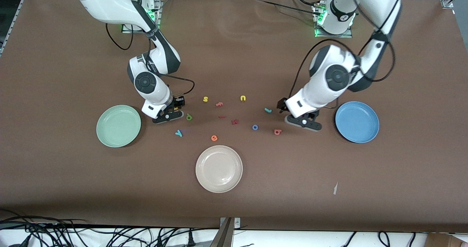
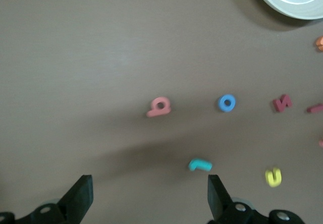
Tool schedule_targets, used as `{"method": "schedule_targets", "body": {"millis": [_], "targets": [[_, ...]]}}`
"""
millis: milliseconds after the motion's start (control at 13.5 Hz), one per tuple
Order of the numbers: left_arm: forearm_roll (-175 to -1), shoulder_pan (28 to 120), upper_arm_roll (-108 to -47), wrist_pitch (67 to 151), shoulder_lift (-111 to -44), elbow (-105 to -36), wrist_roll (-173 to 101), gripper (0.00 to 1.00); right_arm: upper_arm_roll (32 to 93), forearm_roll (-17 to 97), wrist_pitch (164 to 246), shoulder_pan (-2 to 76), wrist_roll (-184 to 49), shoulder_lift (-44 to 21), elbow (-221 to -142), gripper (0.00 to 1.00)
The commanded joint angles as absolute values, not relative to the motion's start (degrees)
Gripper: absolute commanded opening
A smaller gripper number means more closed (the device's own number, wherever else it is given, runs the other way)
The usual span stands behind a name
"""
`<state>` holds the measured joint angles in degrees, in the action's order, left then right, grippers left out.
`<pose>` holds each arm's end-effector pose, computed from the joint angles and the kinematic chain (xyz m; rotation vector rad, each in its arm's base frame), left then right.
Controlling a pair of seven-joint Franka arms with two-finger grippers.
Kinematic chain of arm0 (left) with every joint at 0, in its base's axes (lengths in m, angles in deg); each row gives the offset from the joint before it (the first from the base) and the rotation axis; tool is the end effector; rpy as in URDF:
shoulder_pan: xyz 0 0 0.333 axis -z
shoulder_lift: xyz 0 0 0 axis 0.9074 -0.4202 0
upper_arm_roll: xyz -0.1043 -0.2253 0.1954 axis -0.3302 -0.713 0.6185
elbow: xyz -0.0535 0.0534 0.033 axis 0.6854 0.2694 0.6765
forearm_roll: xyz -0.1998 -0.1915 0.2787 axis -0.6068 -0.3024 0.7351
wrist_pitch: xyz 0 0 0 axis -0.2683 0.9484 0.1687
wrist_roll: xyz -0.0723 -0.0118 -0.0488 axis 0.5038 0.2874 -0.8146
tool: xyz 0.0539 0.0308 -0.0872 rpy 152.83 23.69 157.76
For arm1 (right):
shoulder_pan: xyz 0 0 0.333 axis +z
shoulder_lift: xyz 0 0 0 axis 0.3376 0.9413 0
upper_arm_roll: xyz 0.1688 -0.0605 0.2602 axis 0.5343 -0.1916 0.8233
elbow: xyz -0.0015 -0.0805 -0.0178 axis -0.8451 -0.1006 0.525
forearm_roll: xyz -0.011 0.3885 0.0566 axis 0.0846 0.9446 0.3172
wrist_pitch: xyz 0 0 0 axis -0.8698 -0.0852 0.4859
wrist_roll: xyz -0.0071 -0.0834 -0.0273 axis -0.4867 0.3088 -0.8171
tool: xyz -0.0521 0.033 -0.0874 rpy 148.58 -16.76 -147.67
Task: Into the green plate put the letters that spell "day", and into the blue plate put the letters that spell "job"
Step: 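Grasp the yellow a with the right gripper while the left gripper reaches pink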
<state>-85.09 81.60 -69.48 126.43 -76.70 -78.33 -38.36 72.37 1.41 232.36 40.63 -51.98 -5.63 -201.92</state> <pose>0.5719 -0.2798 0.2840 2.9759 -0.3240 -0.0301 0.5195 0.2497 0.1737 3.1063 0.4277 -0.1458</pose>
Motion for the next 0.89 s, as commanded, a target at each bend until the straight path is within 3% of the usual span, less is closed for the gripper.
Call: {"method": "schedule_targets", "body": {"millis": [0, 297, 594, 817], "targets": [[-86.68, 84.57, -66.46, 128.28, -79.12, -77.15, -39.17, 1.00, 72.24, 0.42, 233.20, 41.79, -49.38, -5.58, -202.15, 0.58], [-86.68, 85.54, -66.37, 137.58, -85.18, -76.62, -39.17, 1.00, 72.15, 0.42, 233.29, 41.79, -50.00, -5.23, -202.06, 0.51], [-86.77, 88.08, -63.30, 138.04, -88.69, -73.47, -38.99, 1.00, 72.07, 0.42, 233.20, 41.79, -50.08, -5.31, -201.98, 0.33], [-86.77, 89.58, -62.33, 140.75, -90.90, -72.22, -39.25, 1.00, 71.98, 0.42, 232.77, 41.70, -50.00, -5.66, -201.71, 0.24]]}}
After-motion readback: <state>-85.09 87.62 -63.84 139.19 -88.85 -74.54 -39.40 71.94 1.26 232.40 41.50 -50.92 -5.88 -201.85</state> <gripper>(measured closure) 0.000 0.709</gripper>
